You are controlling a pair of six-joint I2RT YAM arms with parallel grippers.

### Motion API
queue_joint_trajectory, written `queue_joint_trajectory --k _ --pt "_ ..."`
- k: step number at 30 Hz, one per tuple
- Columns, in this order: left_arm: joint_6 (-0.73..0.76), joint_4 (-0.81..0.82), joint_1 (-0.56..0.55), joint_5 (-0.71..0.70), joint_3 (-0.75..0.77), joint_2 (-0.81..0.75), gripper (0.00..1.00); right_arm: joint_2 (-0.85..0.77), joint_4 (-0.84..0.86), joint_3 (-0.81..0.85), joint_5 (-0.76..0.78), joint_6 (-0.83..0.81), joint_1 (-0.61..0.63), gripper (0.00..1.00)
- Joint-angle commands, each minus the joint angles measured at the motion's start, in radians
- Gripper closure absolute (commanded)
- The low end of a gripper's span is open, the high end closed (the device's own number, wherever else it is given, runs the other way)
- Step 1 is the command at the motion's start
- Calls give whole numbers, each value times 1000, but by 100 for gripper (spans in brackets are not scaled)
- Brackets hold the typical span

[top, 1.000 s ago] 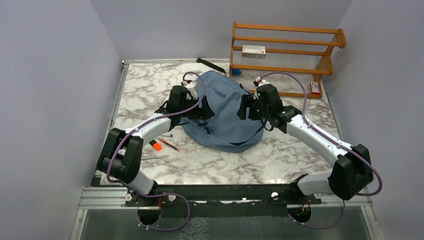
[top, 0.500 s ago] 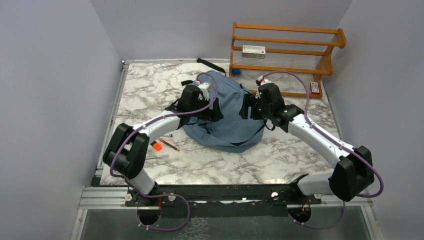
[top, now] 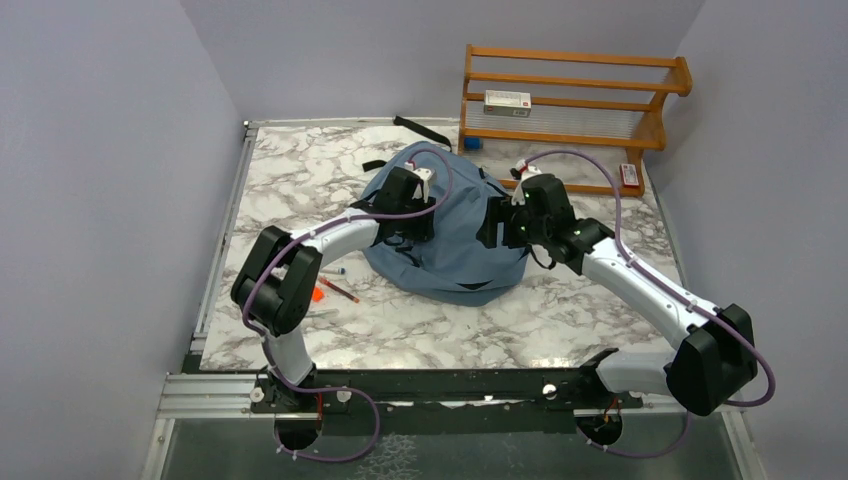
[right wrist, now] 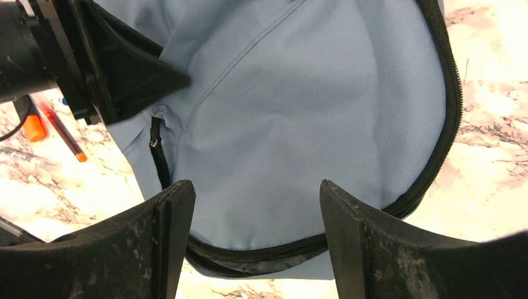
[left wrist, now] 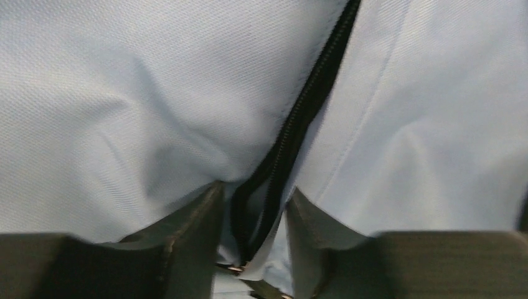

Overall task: Pack the student bag
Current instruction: Zip the student bag at the center of the board.

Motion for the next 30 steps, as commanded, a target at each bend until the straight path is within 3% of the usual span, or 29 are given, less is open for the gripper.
queue_joint_trajectory --k 1,3,5,13,30 --pt "47 -59 6 -62 39 28 71 -21 32 -22 -31 -4 -2 22" --pt "45 -59 5 -42 51 26 90 -27 35 -28 -36 -2 -2 22" --pt "42 -59 5 -11 68 18 100 -36 43 -36 -75 -12 -2 22" --pt "11 -65 5 114 170 -56 100 -50 198 -109 -469 -115 -2 24" --pt "17 -137 6 164 295 -99 100 -27 272 -121 -491 -116 9 33"
